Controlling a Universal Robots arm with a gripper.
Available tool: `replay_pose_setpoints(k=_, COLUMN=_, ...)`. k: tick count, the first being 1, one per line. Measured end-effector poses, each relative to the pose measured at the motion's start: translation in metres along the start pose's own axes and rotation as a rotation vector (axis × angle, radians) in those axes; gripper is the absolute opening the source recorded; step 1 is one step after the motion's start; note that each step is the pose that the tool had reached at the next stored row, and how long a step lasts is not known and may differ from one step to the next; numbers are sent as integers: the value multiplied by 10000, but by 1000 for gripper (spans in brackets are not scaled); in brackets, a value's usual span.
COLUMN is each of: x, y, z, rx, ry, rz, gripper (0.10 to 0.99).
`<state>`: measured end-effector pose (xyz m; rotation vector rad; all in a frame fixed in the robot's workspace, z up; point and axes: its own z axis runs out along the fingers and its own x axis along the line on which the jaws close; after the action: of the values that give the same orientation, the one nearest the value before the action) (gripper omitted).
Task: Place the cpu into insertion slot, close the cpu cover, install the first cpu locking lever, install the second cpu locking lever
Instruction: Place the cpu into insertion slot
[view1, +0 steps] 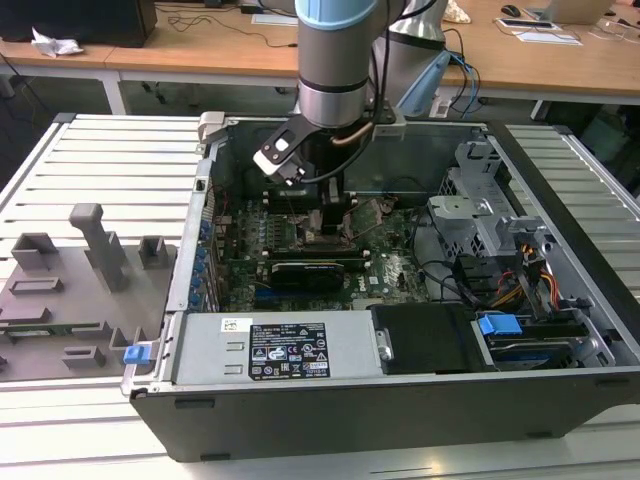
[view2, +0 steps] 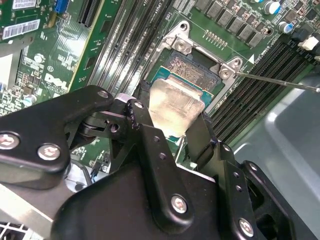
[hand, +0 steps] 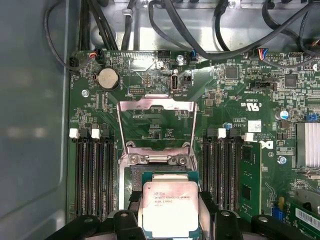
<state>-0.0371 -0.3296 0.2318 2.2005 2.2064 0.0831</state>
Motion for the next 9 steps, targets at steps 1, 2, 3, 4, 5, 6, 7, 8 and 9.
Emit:
replay_pose_setpoints(k=1, x=1, y=-2, z=3, rx=-1, ry=0, rz=-1, gripper=533)
replay_pose_setpoints(k=2, x=2, y=-5, z=9, rx=-1, ry=1, rz=-1, gripper=533)
replay_pose_setpoints(k=3, x=2, y=-9, z=13, rx=-1, ry=0, rz=0, gripper=533)
replay_pose_setpoints(k=4, x=3, y=-11, z=17, rx=-1, ry=1, rz=0, gripper=533)
replay_pose_setpoints(k=5, x=4, y=-15, z=24, rx=-1, ry=1, rz=-1, gripper=533)
replay_pose_setpoints(k=6, x=4, y=-17, z=29, rx=0, ry=0, rz=-1, gripper=533)
replay_pose_setpoints(k=7, x=9, y=-24, z=41, rx=0, ry=0, rz=-1, gripper=533)
replay_pose_setpoints(k=8, x=12, y=-26, z=53, rx=0, ry=0, rz=-2, gripper=533)
replay_pose_setpoints(k=9, x=15, y=-26, z=59, rx=0, ry=0, rz=-2, gripper=533)
